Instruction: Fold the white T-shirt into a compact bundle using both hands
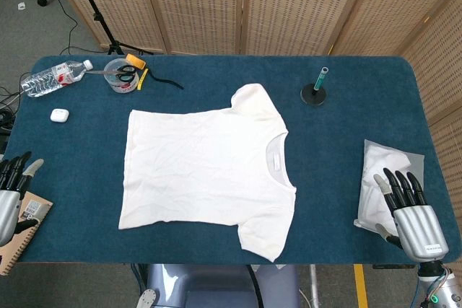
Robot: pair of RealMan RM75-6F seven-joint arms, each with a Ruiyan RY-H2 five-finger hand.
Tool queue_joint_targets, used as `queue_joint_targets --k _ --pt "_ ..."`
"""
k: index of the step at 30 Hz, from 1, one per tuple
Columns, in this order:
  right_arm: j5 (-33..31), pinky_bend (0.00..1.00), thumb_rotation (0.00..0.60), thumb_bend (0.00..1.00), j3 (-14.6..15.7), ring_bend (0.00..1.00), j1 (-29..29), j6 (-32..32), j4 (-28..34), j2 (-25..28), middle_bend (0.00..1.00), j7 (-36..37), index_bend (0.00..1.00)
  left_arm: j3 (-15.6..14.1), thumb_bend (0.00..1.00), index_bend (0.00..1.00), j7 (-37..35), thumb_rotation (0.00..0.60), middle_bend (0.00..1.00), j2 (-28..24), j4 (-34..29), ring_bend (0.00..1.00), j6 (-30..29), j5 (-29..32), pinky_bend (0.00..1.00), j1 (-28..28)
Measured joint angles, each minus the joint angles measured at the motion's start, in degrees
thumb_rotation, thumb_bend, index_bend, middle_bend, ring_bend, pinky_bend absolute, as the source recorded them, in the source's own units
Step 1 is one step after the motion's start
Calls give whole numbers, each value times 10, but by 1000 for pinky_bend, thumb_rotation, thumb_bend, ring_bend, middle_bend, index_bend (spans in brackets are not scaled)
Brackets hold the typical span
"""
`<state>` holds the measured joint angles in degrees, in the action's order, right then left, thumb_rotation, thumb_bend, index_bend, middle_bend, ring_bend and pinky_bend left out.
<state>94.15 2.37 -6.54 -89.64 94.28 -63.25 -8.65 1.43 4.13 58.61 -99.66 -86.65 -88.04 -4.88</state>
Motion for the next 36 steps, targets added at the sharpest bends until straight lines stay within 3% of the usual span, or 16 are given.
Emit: queue_joint_targets --k 6,11,17,22,36 --pt "0 0 600 0 -1 0 0 17 2 3 0 -6 0 0 0 0 4 600 0 -8 -6 0 19 16 0 -2" --pt "37 0 600 0 11 0 -7 27 -12 1 0 5 15 2 0 0 -5 600 0 -12 -10 0 24 22 0 -4" --pt "148 0 600 0 38 0 -32 27 -97 -47 1 57 278 5 0 0 1 600 0 -12 -10 0 28 32 0 -6" --pt "215 0 600 28 60 0 -79 56 -160 -112 40 107 372 7 0 0 -3 600 0 -13 -11 0 21 30 0 -3" --pt "210 0 600 149 60 0 -133 164 -158 -185 58 47 389 10 0 0 -18 600 0 -18 -9 0 27 42 0 -3"
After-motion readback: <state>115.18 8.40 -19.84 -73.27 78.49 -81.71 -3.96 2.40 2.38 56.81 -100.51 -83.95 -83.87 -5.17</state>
